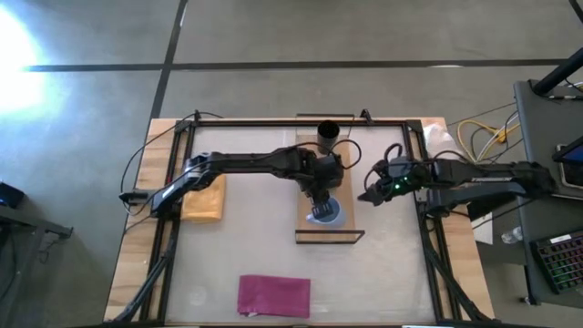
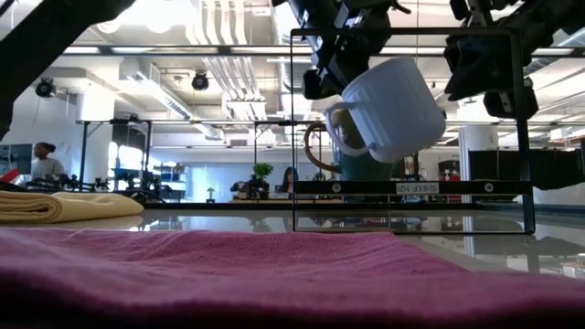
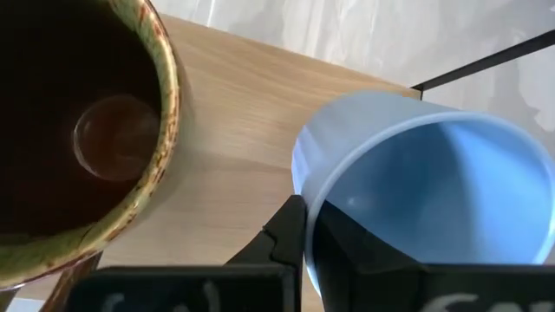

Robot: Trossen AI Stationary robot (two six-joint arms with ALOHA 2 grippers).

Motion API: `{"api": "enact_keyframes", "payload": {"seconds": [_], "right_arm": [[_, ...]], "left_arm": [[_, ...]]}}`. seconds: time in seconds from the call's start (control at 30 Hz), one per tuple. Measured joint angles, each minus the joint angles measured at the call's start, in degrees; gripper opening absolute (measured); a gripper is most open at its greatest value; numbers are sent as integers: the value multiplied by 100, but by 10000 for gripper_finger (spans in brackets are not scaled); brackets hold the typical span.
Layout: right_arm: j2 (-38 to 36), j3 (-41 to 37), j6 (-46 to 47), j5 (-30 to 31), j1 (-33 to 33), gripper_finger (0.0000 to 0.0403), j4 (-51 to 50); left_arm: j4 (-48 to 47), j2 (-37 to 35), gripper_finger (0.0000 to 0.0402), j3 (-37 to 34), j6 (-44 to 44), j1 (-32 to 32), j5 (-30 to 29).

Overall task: Stack small to large cups/mugs on shelf
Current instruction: Put the blue mug on the shelf

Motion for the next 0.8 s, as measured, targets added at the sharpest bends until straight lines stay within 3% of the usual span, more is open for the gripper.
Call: {"api": "enact_keyframes", "payload": {"seconds": [0.8], "right_arm": [[1572, 0, 190, -473, 344, 38, 1469]], "left_arm": [[-22, 56, 1, 9, -139, 15, -50]]}}
